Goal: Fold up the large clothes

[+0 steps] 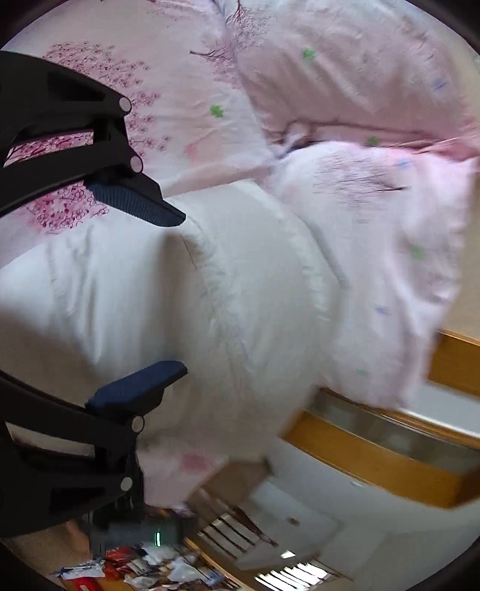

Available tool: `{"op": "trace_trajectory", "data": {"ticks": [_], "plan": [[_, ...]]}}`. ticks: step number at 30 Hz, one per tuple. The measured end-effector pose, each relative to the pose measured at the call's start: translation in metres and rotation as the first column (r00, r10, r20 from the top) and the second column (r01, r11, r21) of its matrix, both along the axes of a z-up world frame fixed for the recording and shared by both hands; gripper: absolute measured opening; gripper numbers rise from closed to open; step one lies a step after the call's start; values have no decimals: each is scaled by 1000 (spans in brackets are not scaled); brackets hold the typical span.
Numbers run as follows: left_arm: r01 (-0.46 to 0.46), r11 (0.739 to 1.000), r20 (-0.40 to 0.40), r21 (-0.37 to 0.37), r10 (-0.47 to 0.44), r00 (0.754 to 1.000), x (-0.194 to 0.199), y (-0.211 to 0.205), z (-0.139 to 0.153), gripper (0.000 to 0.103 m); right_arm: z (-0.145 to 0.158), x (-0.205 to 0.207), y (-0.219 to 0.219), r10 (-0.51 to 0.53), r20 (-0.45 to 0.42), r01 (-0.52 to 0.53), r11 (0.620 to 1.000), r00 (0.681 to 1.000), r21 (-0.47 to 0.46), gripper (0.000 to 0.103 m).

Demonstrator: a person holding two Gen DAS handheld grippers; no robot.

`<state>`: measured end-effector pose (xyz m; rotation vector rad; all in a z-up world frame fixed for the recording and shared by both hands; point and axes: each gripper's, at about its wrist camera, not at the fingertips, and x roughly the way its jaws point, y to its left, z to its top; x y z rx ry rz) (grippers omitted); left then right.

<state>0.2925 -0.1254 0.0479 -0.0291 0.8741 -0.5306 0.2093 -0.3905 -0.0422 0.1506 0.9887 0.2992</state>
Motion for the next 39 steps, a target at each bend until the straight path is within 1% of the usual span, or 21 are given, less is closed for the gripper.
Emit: {"op": "trace_trajectory", "data": {"ticks": [1,2,3,5,6,8,9,10,11,14,16,17,20,23,25,29,32,33,36,38,39], "plan": [[-11,1000,-22,1,11,1000,6,0,-5,76,10,-1,2,-4,-12,4,1000,1000,-21,23],[-18,1000,-20,14,19,1000,8,-1,-7,76,24,-2,1,-9,-9,8,1000,1000,-24,23],[-12,1000,-11,22,12,1000,7,-2,-7,76,36,-4,-1,-10,23,11,1000,1000,-9,23],[-11,1000,-12,27,11,1000,8,-2,-6,76,77,-2,-7,-22,134,19,1000,991,22,23],[-11,999,-13,34,11,1000,8,-4,-7,76,92,4,-7,-31,172,29,1000,985,12,23],[-12,999,-11,47,13,1000,9,-7,-6,76,109,20,-2,-25,208,29,999,978,-15,23],[-13,999,-8,51,13,1000,6,-6,-7,76,115,36,4,-20,219,31,998,976,-46,23],[-12,998,-3,57,13,1000,6,-7,-7,76,116,46,7,-16,214,30,998,977,-64,23],[-13,998,-1,62,13,1000,6,-7,-8,76,113,63,12,-8,192,25,996,981,-85,23],[-13,998,-3,58,13,1000,9,-7,-10,77,90,96,15,-5,107,19,991,994,-135,22],[-22,999,-22,43,22,1000,12,-8,-14,79,67,113,11,-5,12,6,992,1000,-128,22],[-19,999,-24,43,20,1000,13,-9,-15,79,60,117,9,1,-18,-4,993,1000,-120,22],[-1,998,-27,65,3,1000,16,-14,-20,79,41,127,9,33,-82,-43,991,996,-129,22],[5,996,-42,88,-1,999,22,-19,-23,79,27,141,9,47,-153,-65,991,987,-116,22],[-1,996,-61,87,6,998,28,-21,-26,80,22,145,9,43,-174,-63,992,984,-110,22],[-6,996,-49,84,10,999,28,-20,-29,82,23,147,13,36,-167,-57,991,985,-124,22],[-6,997,-74,78,11,997,28,-17,-28,83,41,132,14,10,-107,-29,983,994,-182,22],[-5,997,-79,76,11,997,28,-15,-29,83,52,117,13,3,-72,-16,984,997,-179,22],[-10,998,-84,62,15,996,27,-11,-30,83,77,72,5,22,14,-21,996,1000,-88,22],[-16,998,-77,59,20,997,26,-12,-29,84,84,43,1,27,44,-25,998,999,-53,22],[-17,998,-72,59,22,997,26,-12,-29,84,83,35,1,34,46,-32,999,998,-44,23]]}}
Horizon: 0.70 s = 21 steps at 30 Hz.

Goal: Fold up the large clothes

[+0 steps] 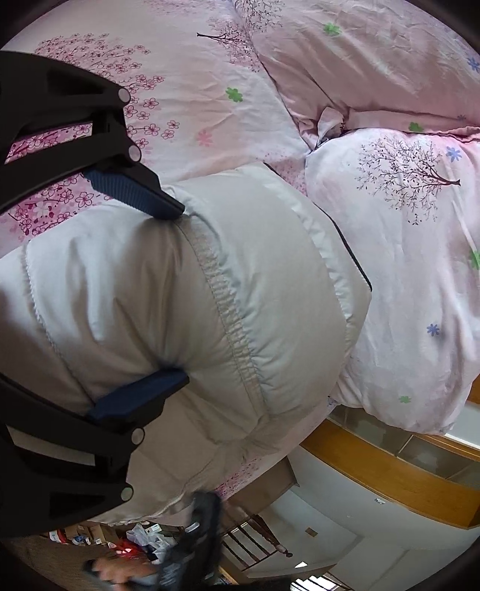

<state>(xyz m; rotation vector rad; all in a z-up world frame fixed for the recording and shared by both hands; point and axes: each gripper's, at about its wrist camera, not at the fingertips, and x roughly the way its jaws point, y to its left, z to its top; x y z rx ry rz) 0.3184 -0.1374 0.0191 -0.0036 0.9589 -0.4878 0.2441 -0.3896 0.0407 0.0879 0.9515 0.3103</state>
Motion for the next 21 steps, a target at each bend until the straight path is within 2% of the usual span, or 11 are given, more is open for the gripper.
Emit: {"op": "trace_trajectory", "data": {"ticks": [3,5,8,10,12,15,18,21], "plan": [[-8,999,22,-35,9,1000,-6,4,8,83,-27,-4,7,-13,-64,9,998,998,-62,24],[-2,998,39,-70,5,999,-19,10,19,79,-52,2,10,-5,-99,3,1000,995,-29,24],[34,996,77,-78,-28,997,-46,14,32,78,-54,5,17,-12,-97,7,999,995,-51,24],[68,996,100,-59,-62,993,-67,11,35,78,-56,8,22,-13,-92,6,997,996,-72,24],[94,996,102,-8,-92,991,-80,3,29,78,-58,10,25,-17,-90,9,997,996,-80,24],[84,996,108,39,-88,990,-84,-4,11,83,-64,11,23,-18,-83,14,998,996,-53,24],[54,999,59,5,-55,997,-78,2,-4,89,-71,1,14,-40,-81,40,999,996,1,24],[29,999,20,-38,-28,999,-71,10,-23,98,-74,-6,15,-59,-47,59,998,997,-4,24]]}}
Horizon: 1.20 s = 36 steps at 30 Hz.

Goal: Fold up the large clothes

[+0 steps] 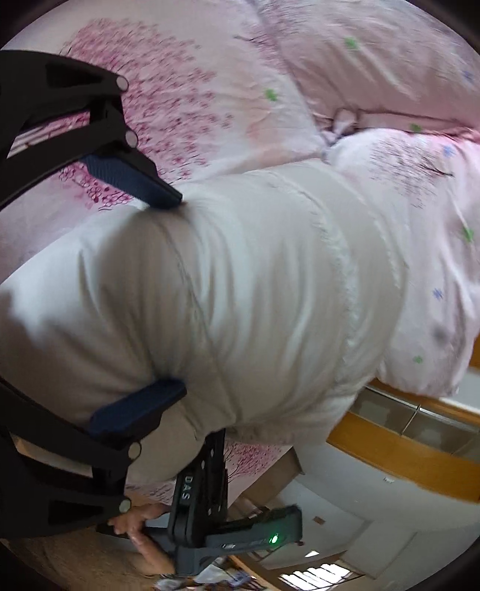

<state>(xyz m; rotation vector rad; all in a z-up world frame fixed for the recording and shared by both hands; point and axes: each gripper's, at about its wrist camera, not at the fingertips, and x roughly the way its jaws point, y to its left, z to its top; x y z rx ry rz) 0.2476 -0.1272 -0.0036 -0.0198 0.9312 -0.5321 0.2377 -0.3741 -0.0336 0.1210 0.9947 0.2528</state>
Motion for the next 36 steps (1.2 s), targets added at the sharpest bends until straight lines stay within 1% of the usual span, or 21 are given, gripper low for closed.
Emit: {"op": "trace_trajectory", "data": {"ticks": [1,4,5,7,8,9,10,11,12,14,16,18,19,21,22,23,24,27,30,33,36], "plan": [[-6,1000,-13,-17,6,1000,2,3,-4,101,0,-2,1,-8,11,8,1000,1000,-7,24],[-13,996,-54,-92,8,999,7,15,-9,101,3,-8,4,-24,21,24,1000,1000,-11,26],[-20,993,-73,-120,11,997,7,20,-7,100,6,-7,1,-28,12,28,1000,1000,2,27],[-26,984,-106,-177,7,994,9,32,-2,97,18,-9,-8,-41,-25,42,998,999,57,33],[-34,979,-108,-203,12,994,10,41,3,96,25,-10,-15,-52,-27,55,993,998,108,42],[-45,977,-100,-210,24,995,12,48,7,96,36,-13,-28,-69,-6,69,980,998,185,53],[-60,976,-86,-209,43,995,14,54,12,96,44,-15,-38,-88,14,83,971,996,225,58],[-69,976,-76,-209,54,996,16,59,15,96,54,-16,-51,-121,41,106,959,992,264,68],[-82,975,-68,-208,69,995,21,65,18,96,58,-16,-59,-139,54,119,952,989,284,80],[-82,970,-89,-227,63,994,26,69,18,96,62,-11,-74,-145,52,121,939,988,321,90],[-79,961,-145,-266,41,989,37,71,13,96,53,-3,-86,-145,4,134,926,989,353,90],[-76,945,-202,-317,11,979,48,71,4,96,38,12,-93,-122,-76,142,901,990,409,90],[-78,939,-218,-334,4,976,51,71,2,96,31,16,-95,-115,-101,148,892,988,427,90],[-73,931,-235,-357,-14,972,52,67,0,97,18,27,-93,-96,-145,151,884,985,443,90],[-70,930,-238,-361,-20,971,52,65,-1,100,14,28,-93,-94,-161,158,880,982,447,90],[-69,930,-243,-360,-22,970,54,63,-3,101,9,31,-94,-85,-177,159,874,981,460,90],[-66,928,-249,-367,-29,968,54,61,-4,101,3,35,-95,-65,-190,152,859,980,489,90],[-68,909,-285,-412,-57,957,59,62,-13,101,-3,38,-92,-6,-195,114,829,981,548,92],[-82,882,-323,-464,-82,943,63,65,-25,101,-7,42,-89,29,-194,89,814,981,573,95],[-91,862,-342,-499,-100,934,66,65,-32,101,-12,45,-88,60,-209,78,800,976,595,97],[-97,849,-349,-519,-107,931,67,64,-35,101,-18,51,-87,91,-220,64,790,971,610,102]]}}
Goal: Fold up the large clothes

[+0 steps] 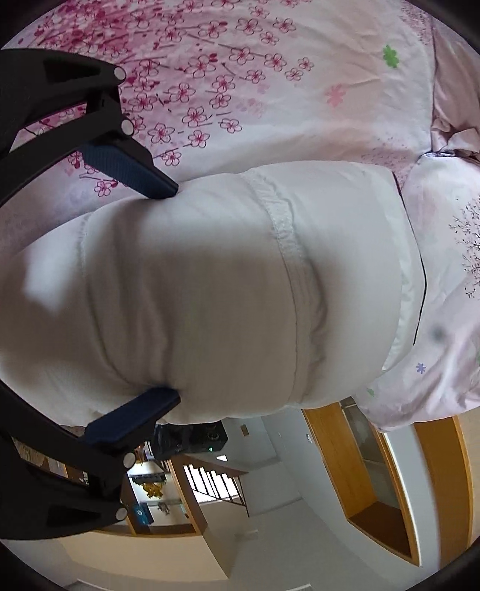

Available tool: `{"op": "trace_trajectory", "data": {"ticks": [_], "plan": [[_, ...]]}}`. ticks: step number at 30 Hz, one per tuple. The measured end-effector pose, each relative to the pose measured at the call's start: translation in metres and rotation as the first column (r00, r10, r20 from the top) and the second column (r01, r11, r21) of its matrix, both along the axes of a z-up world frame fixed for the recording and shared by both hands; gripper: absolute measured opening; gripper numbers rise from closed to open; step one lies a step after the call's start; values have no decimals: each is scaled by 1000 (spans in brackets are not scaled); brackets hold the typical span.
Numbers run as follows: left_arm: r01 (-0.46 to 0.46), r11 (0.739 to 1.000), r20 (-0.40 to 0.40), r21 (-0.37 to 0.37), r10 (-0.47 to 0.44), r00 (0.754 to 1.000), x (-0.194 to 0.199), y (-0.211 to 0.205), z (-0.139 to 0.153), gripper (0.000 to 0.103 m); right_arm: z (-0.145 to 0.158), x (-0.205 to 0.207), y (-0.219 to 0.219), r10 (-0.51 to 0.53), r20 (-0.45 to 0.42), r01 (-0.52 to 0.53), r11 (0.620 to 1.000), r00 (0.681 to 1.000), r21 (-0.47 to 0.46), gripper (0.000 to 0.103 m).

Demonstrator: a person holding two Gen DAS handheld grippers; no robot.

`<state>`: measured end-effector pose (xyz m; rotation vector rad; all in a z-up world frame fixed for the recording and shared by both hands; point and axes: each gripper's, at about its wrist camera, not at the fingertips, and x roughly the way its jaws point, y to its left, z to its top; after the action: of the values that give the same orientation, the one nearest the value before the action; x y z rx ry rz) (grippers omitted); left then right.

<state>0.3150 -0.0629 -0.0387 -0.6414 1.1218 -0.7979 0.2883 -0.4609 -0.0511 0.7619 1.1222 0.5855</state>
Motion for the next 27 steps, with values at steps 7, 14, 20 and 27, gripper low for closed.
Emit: {"op": "trace_trajectory", "data": {"ticks": [7,14,20,27], "plan": [[-8,999,-9,-43,7,1000,3,-2,-7,101,-11,11,19,64,0,-64,997,998,40,102],[-27,998,47,-54,29,998,-5,-4,-5,91,-10,4,28,68,49,-75,986,996,151,60],[-13,999,106,-44,17,994,-11,5,11,71,6,-14,31,43,118,-65,980,992,190,40],[-34,996,150,-77,45,988,-16,27,28,68,23,-20,44,33,196,-82,965,980,249,36]]}}
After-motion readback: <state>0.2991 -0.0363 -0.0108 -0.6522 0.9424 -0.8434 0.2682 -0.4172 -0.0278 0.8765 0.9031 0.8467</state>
